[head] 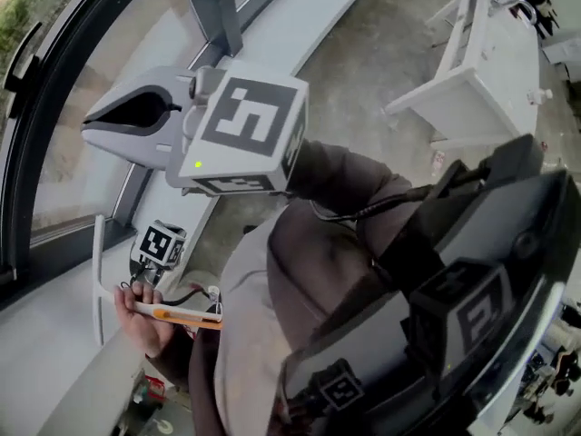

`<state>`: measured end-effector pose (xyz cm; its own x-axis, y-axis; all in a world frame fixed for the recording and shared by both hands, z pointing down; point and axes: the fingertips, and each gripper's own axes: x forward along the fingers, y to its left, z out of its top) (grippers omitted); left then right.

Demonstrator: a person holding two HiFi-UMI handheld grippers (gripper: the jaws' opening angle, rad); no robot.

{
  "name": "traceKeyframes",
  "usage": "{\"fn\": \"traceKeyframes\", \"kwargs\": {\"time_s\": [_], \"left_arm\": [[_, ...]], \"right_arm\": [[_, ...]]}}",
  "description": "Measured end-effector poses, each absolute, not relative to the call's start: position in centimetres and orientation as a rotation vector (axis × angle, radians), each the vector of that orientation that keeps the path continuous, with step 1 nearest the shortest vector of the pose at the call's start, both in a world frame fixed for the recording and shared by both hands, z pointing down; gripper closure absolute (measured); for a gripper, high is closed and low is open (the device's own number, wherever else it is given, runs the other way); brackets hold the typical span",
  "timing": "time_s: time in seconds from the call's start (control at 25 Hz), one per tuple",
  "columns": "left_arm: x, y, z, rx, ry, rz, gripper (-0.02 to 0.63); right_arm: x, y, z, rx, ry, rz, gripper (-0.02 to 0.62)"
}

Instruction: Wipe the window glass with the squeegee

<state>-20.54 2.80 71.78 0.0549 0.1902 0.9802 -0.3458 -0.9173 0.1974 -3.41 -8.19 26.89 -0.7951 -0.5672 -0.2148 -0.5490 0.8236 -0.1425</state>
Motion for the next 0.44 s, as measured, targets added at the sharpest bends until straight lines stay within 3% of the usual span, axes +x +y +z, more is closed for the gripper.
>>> {"fn": "traceKeyframes", "kwargs": {"time_s": [0.2,0.44], "left_arm": [[-19.2,2.7,72.4,2.05,0.141,2.114,0.604],[-20.2,9.9,73.0,1.773,0.225,1.885,0.604]], "right_arm": [[-4.0,-8.6,28.4,-0.877,2.786,-0.144,0.594],[-3.8,-8.9,29.0,-0.91,2.786,-0.161,0.594]]}}
